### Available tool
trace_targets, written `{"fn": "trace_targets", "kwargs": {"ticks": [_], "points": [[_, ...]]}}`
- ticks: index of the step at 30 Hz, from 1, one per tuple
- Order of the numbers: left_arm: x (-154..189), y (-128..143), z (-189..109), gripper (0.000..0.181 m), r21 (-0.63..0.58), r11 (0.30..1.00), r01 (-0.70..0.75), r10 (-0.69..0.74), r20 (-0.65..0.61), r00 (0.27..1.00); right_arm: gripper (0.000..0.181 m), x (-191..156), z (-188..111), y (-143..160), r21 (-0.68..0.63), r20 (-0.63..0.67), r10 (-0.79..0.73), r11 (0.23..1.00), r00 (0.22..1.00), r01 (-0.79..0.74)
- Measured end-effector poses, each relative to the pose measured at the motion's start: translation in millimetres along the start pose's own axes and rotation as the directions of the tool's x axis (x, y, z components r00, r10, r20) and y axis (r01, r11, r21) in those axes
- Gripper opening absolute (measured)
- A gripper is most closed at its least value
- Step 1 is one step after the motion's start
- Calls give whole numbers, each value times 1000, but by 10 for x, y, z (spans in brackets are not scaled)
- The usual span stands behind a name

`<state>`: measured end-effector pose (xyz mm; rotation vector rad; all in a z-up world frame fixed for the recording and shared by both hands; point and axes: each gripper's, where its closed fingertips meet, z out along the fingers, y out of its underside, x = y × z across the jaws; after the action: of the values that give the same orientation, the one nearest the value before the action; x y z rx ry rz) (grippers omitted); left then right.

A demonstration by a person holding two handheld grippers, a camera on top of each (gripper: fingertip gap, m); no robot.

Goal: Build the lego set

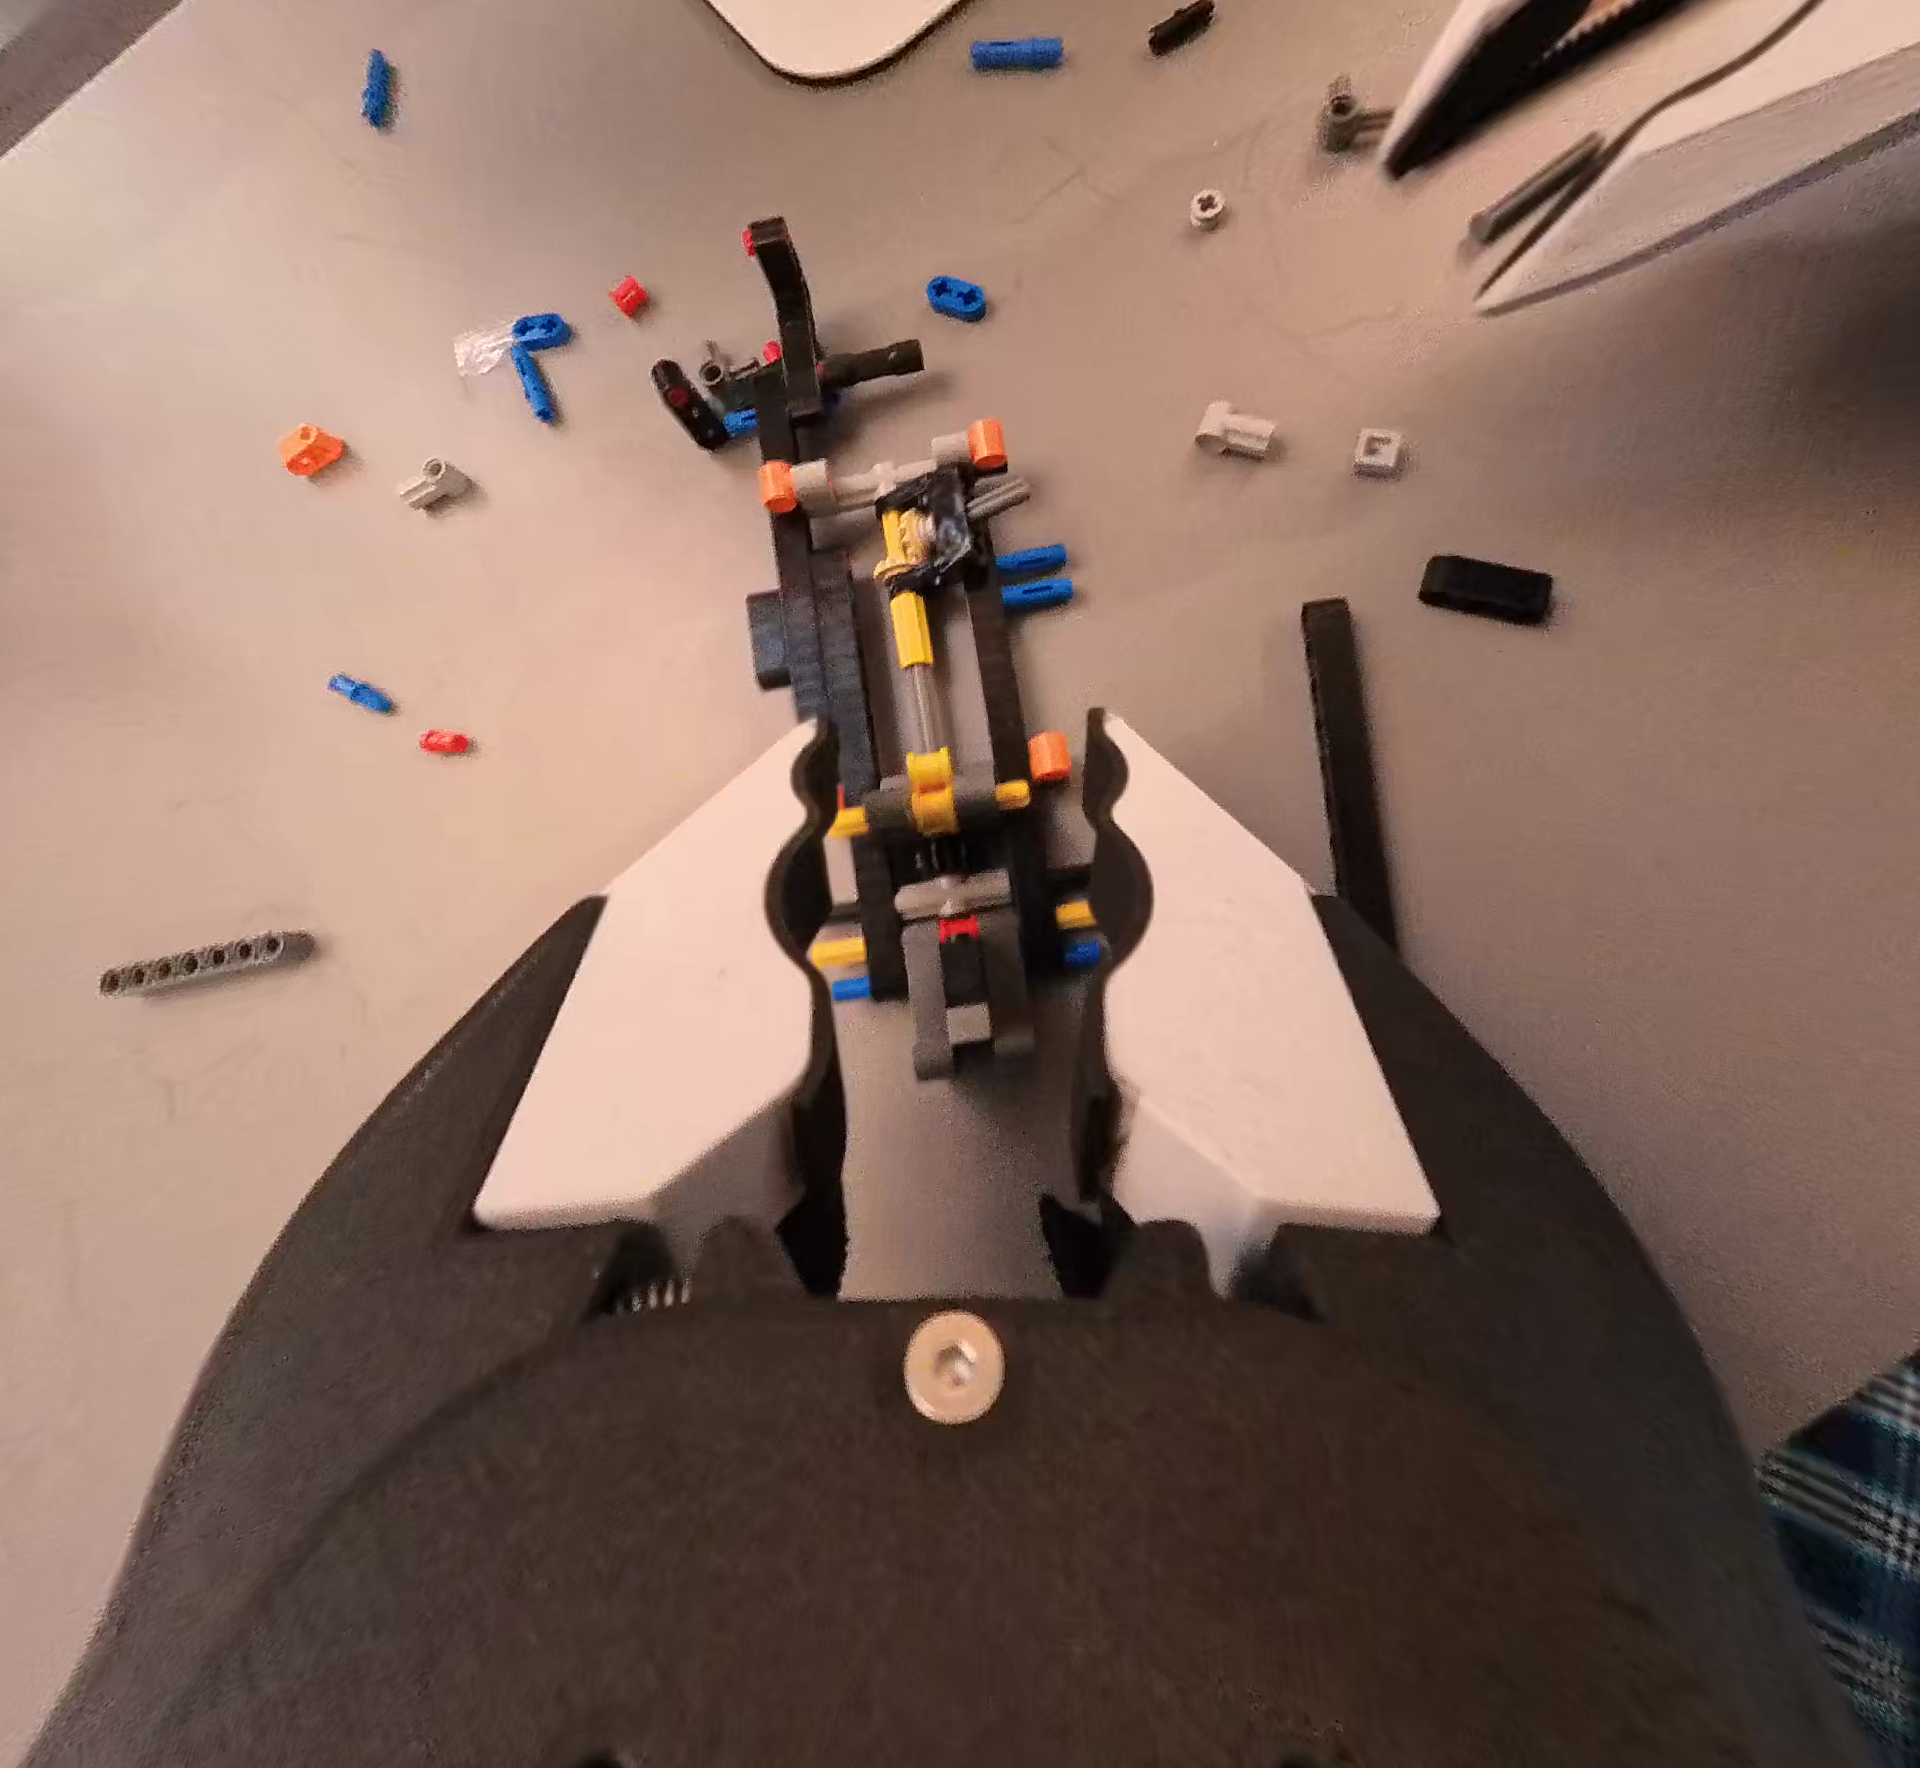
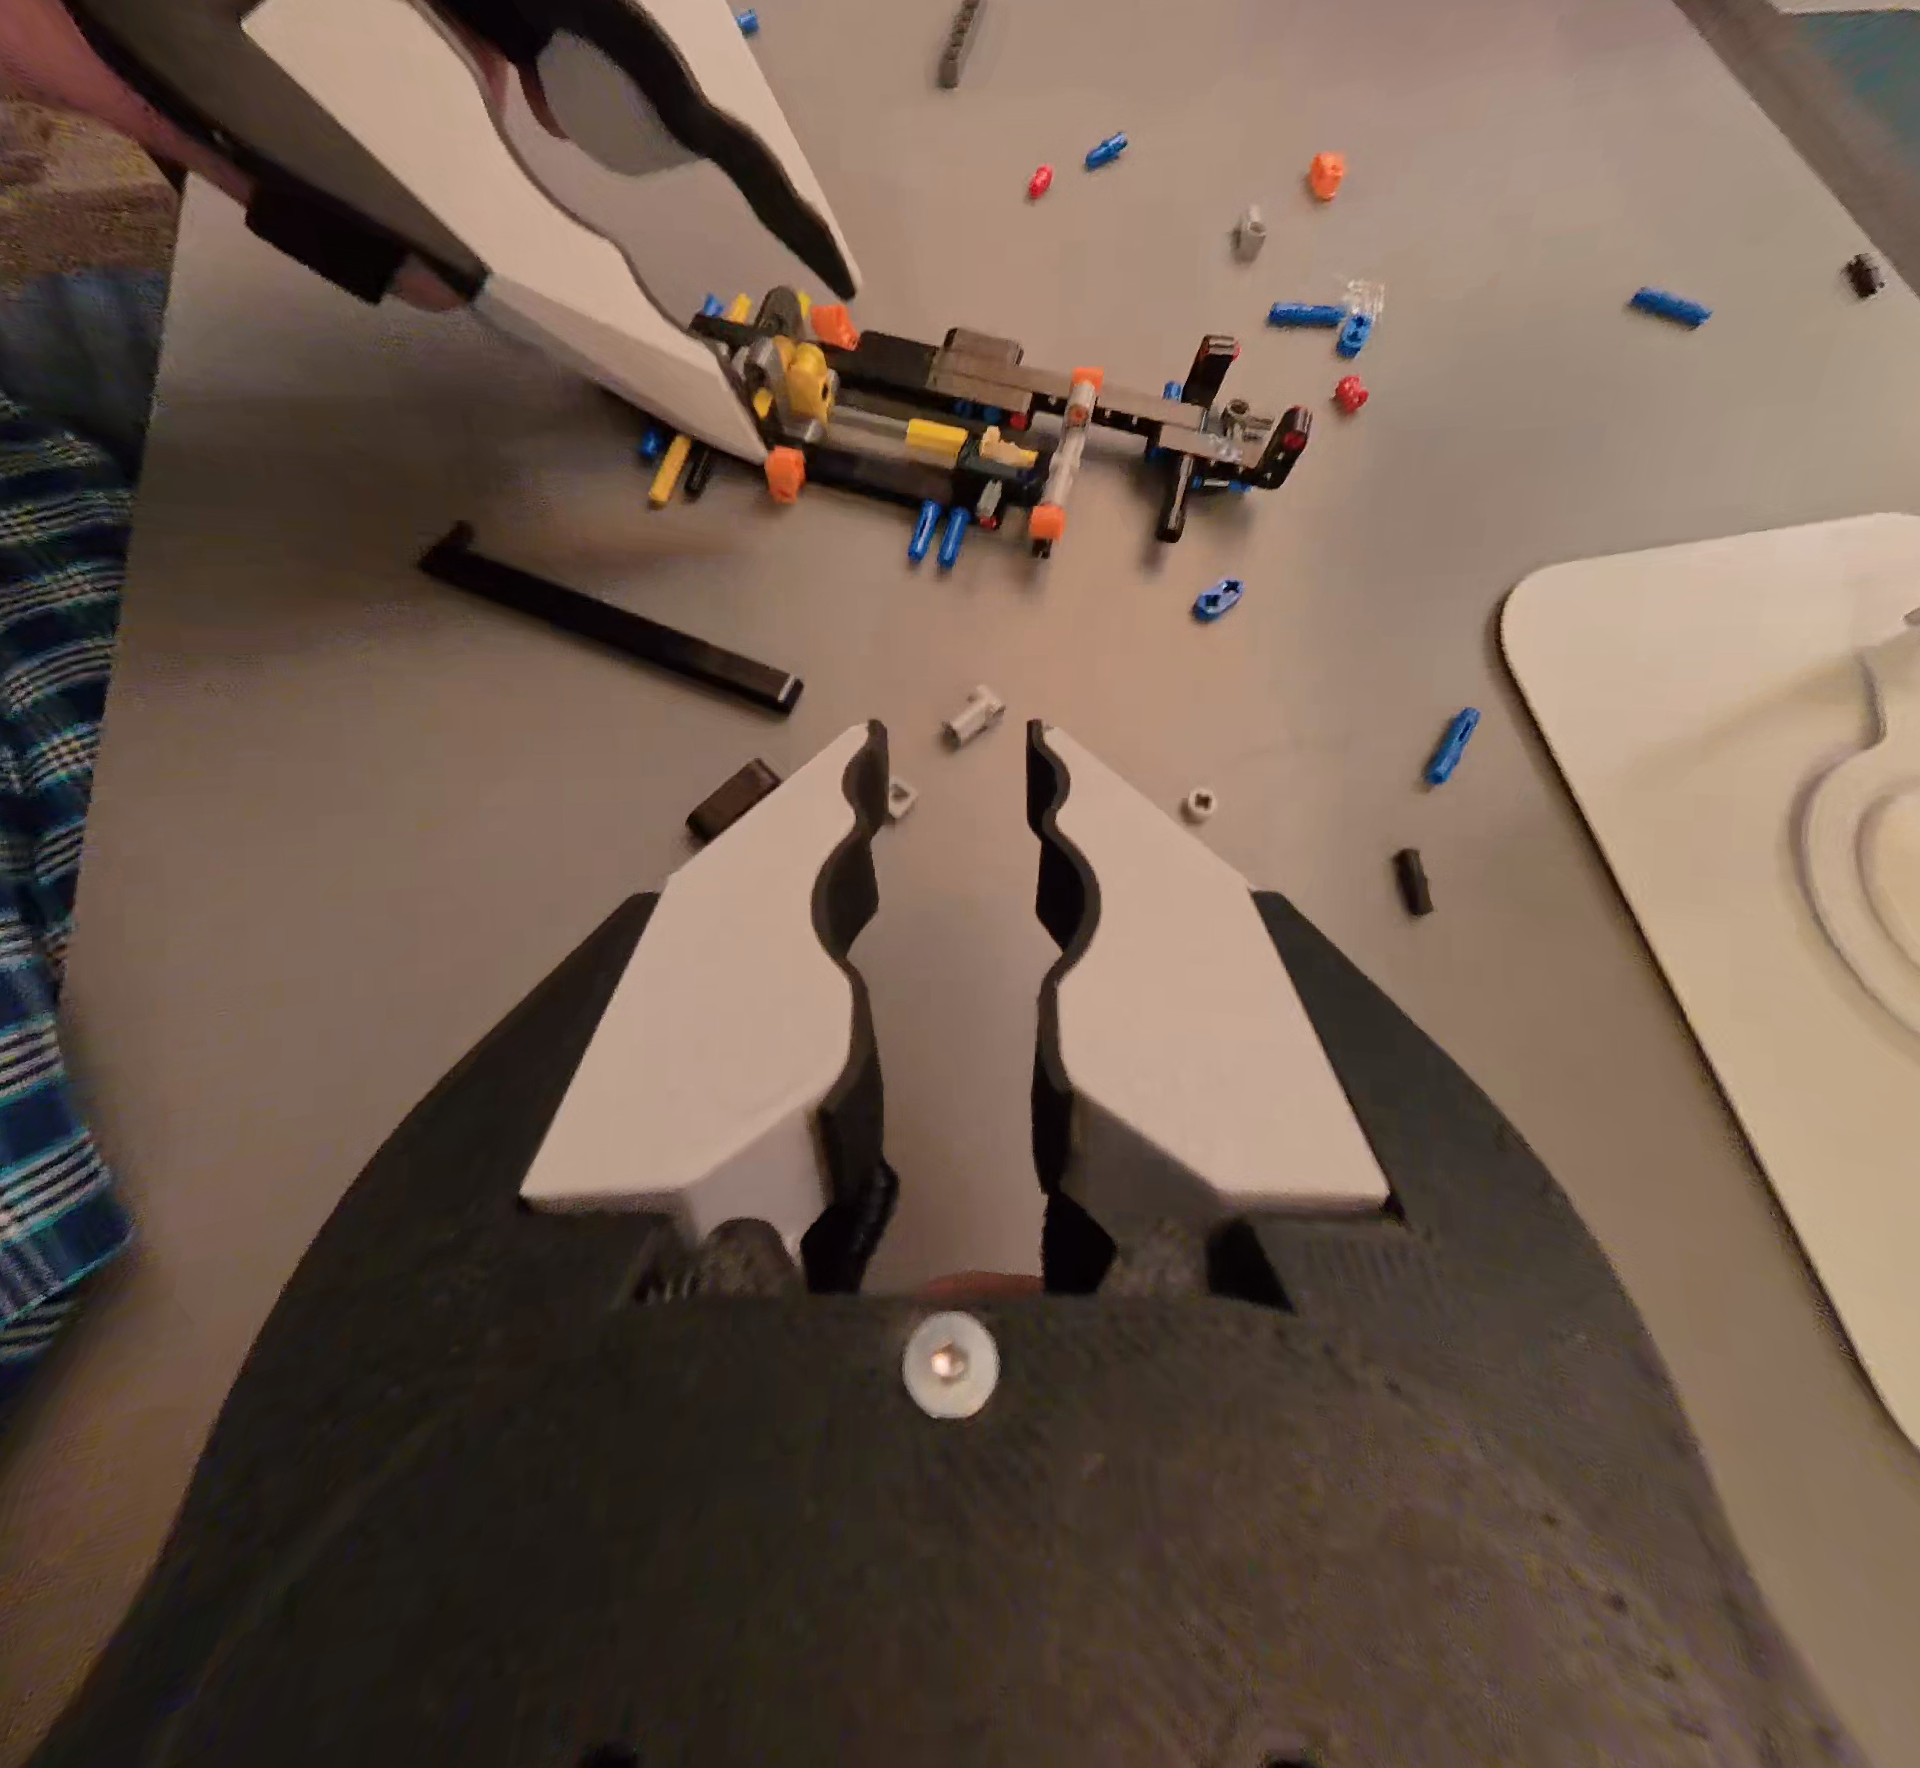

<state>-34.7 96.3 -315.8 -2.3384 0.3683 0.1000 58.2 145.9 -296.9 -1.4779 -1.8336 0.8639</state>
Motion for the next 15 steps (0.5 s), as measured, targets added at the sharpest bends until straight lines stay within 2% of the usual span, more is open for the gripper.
{"fn": "trace_targets", "kwargs": {"ticks": [1,8,11,15], "points": [[-17,35,-29,47,-4,1000,-1,1,10,1000,25,-26,-23,16,4,7,2,1000,1000,-2],[11,356,-78,64,-77,996,45,-45,-3,999,25,-165,-115,190,-43,29,4,999,1000,-3],[26,384,-70,62,-71,992,102,-105,-39,994,26,-208,-154,206,-44,31,18,999,999,-17],[30,399,-57,59,-78,992,101,-105,-43,994,30,-230,-125,200,-50,22,21,999,1000,-20]]}}
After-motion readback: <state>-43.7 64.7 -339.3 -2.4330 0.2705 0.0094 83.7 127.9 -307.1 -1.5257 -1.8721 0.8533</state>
